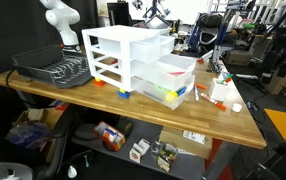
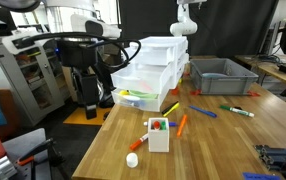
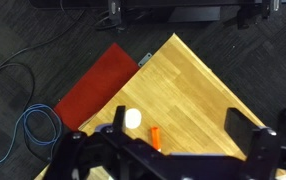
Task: Move the white cap to the left
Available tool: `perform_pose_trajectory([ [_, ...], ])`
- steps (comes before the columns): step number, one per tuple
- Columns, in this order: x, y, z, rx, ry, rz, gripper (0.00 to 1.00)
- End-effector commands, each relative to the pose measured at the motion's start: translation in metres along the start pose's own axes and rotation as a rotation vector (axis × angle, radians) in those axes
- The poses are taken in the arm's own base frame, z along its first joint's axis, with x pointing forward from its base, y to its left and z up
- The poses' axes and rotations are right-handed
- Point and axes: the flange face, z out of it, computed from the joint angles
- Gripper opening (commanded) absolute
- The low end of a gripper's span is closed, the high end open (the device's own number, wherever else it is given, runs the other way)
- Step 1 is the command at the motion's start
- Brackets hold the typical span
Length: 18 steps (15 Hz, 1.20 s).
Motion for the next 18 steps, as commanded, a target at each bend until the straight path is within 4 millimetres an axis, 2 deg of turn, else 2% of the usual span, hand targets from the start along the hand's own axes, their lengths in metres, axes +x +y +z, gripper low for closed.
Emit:
perform_pose_trajectory([
  [1, 0.009, 0.009, 0.029, -0.013, -0.014, 0.017, 1.0],
  [6, 0.024, 0.03, 0.088, 0.033, 0.012, 0.086, 1.0],
  [9, 0.023, 0.044, 0.129, 0.042, 0.008, 0.127, 1.0],
  [11, 0.026, 0.05, 0.149, 0.036, 0.014, 0.148, 1.0],
  [14, 0.036, 0.053, 0.168, 0.02, 0.031, 0.147, 1.0],
  [18, 0.049, 0.053, 0.175, 0.0, 0.071, 0.135, 1.0],
])
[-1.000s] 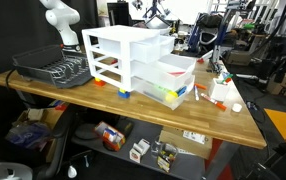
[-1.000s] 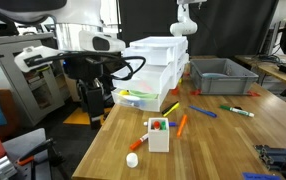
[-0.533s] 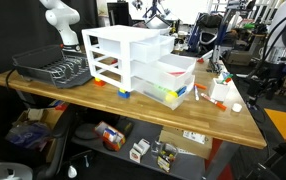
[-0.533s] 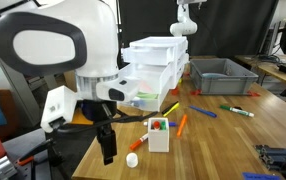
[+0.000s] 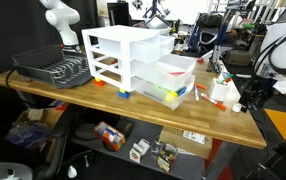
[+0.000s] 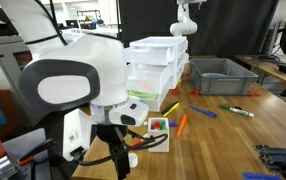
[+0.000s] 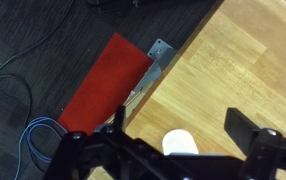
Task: Move the white cap to the left
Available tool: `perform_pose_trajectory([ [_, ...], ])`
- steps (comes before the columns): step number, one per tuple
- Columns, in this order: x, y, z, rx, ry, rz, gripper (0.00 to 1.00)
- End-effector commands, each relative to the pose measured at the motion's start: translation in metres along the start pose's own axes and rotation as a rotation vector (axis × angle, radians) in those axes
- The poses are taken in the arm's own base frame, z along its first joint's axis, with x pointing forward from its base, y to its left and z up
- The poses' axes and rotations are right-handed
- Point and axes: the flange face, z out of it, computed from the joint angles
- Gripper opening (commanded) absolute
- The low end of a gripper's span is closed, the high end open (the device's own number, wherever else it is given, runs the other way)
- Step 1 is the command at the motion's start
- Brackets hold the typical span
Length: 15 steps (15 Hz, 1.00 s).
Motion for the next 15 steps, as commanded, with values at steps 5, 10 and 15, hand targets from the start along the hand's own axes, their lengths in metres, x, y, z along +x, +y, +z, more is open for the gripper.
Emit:
perform_pose_trajectory([
  [5, 0.021, -0.006, 0.006, -0.035, 0.079, -0.037, 1.0],
  [10, 0.027, -0.013, 0.007, -0.049, 0.105, -0.065, 0.72],
  [15, 0.028, -0.009, 0.01, -0.065, 0.114, -0.061, 0.38],
])
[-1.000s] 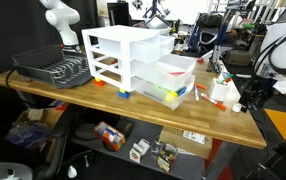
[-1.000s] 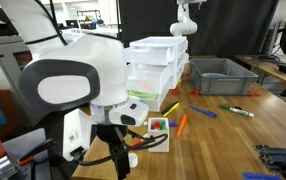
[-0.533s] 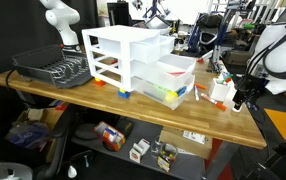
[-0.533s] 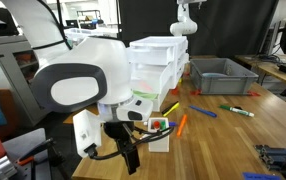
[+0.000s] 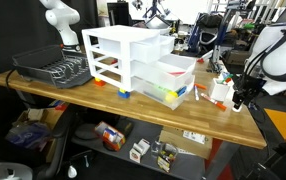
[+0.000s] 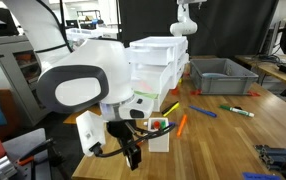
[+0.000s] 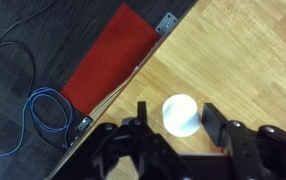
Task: Move the white cap to the left
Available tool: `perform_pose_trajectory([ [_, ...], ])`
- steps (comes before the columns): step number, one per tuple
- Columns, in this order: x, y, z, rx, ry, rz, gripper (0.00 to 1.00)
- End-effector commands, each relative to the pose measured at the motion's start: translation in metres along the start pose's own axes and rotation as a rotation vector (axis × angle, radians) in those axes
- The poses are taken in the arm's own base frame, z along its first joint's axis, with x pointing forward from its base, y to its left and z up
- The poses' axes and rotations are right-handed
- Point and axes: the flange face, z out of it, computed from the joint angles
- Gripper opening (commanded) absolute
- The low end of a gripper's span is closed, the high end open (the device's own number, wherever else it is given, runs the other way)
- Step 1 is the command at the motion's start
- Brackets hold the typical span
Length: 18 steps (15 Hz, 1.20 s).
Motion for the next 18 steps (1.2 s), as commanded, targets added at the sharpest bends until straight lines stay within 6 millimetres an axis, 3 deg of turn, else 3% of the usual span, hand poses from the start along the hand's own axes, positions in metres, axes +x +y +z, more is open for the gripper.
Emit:
perform_pose_trajectory([
  [1, 0.002, 0.001, 0.005, -0.018, 0.014, -0.004, 0.3],
  [4, 0.003, -0.001, 0.006, -0.015, 0.018, -0.007, 0.12],
  [10, -0.002, -0.005, -0.006, 0.004, 0.013, -0.042, 0.12],
  [16, -0.028, -0.021, -0.055, 0.029, 0.044, -0.187, 0.12],
  [17, -0.007, -0.026, -0.061, 0.025, 0.044, -0.216, 0.12],
  [18, -0.007, -0.038, -0.074, 0.041, 0.059, -0.246, 0.12],
])
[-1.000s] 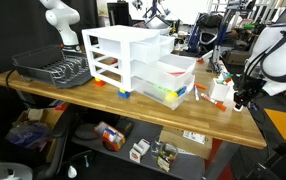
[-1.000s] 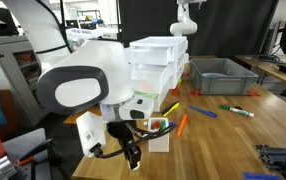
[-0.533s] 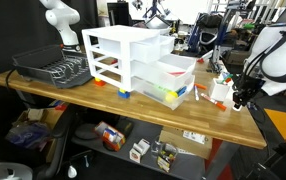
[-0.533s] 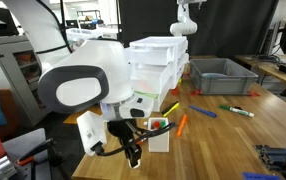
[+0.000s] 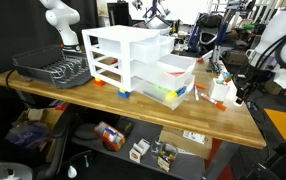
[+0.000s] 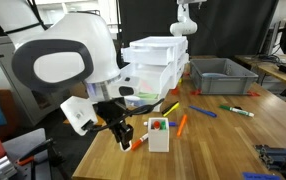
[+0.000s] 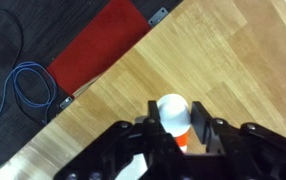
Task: Move the white cap to the left
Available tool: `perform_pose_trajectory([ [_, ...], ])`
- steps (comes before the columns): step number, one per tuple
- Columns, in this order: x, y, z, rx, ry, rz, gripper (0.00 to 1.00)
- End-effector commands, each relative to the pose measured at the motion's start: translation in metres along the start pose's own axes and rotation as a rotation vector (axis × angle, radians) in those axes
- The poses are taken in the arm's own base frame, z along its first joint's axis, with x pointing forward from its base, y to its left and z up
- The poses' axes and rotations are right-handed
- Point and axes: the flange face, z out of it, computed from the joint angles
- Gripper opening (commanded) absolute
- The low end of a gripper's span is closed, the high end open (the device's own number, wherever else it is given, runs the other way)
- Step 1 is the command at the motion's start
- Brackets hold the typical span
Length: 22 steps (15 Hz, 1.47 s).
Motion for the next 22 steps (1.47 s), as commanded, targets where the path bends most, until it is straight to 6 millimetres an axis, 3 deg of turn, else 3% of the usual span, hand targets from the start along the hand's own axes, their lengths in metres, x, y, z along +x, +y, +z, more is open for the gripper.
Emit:
perform_pose_trajectory([
  [1, 0.016, -0.028, -0.033, 0.032, 0.015, -0.112, 0.12],
  [4, 0.024, -0.074, -0.044, 0.059, 0.02, -0.179, 0.12],
  [7, 0.016, -0.113, -0.037, 0.063, -0.028, -0.286, 0.12],
  [10, 0.012, -0.14, -0.028, 0.082, -0.013, -0.338, 0.12],
  [14, 0.006, -0.158, -0.008, 0.077, -0.032, -0.385, 0.12],
  [22, 0.022, -0.161, 0.013, 0.004, 0.017, -0.388, 0.12],
])
